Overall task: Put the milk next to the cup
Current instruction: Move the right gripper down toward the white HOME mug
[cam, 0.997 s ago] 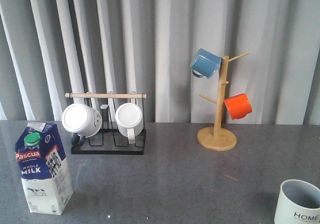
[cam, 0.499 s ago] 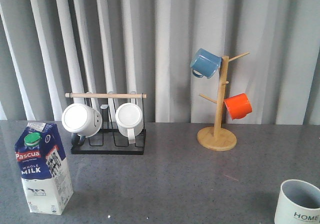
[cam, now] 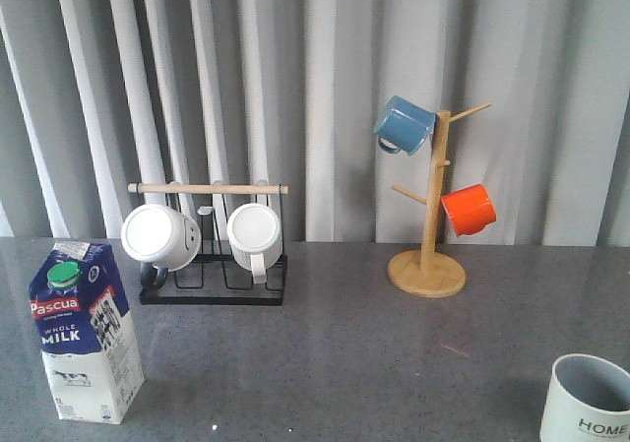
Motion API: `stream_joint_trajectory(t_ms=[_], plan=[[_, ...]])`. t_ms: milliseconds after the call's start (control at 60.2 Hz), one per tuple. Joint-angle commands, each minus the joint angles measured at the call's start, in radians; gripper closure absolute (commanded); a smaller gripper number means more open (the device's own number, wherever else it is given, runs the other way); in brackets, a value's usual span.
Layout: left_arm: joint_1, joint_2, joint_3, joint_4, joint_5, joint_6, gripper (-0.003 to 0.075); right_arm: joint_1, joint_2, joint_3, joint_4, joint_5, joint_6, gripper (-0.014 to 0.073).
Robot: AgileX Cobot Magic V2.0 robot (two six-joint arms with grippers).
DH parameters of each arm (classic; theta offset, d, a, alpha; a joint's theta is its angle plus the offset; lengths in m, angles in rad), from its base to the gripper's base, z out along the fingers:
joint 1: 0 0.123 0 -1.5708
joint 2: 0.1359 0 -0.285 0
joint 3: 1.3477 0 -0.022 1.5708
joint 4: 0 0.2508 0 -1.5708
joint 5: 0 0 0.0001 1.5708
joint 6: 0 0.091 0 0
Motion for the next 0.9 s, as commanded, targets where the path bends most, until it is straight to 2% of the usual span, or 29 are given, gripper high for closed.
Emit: stream_joint_trajectory(t_ms=[0, 66, 249, 399, 499, 632, 682, 748, 814, 881], plan=[[-0.002, -0.010, -0.034, -0.005, -0.099, -0.080, 0.0414, -0.008, 0.036, -0.059, -0.006, -0.047, -0.045, 0.0066], [-0.002, -0.010, -0.068, 0.059, -0.056, -0.097, 0.0414, -0.008, 0.094, -0.109, -0.006, 0.019, -0.083, 0.0087], [-0.002, -0.010, -0.245, 0.369, 0.194, -0.097, 0.0414, -0.008, 0.326, -0.343, -0.054, 0.145, -0.202, 0.0109], [-0.002, -0.010, -0.332, 0.428, 0.328, -0.097, 0.0414, -0.008, 0.525, -0.479, -0.282, 0.234, -0.185, 0.0129], [-0.002, -0.010, -0.341, 0.428, 0.367, -0.097, 0.0414, -0.008, 0.612, -0.496, -0.503, 0.316, -0.037, 0.0153], [-0.002, -0.010, -0.341, 0.428, 0.403, -0.097, 0.0414, -0.008, 0.655, -0.492, -0.913, 0.501, 0.362, 0.0155], [-0.002, -0.010, -0.341, 0.428, 0.410, -0.097, 0.0414, -0.008, 0.655, -0.491, -1.019, 0.550, 0.488, 0.0155], [-0.002, -0.010, -0.341, 0.429, 0.410, -0.097, 0.0414, -0.008, 0.655, -0.491, -1.070, 0.619, 0.599, 0.0155], [-0.002, -0.010, -0.341, 0.429, 0.410, -0.097, 0.0414, -0.008, 0.669, -0.482, -1.067, 0.685, 0.603, 0.0155], [-0.002, -0.010, -0.341, 0.429, 0.410, -0.097, 0.0414, -0.008, 0.687, -0.444, -1.051, 0.667, 0.594, 0.0155]])
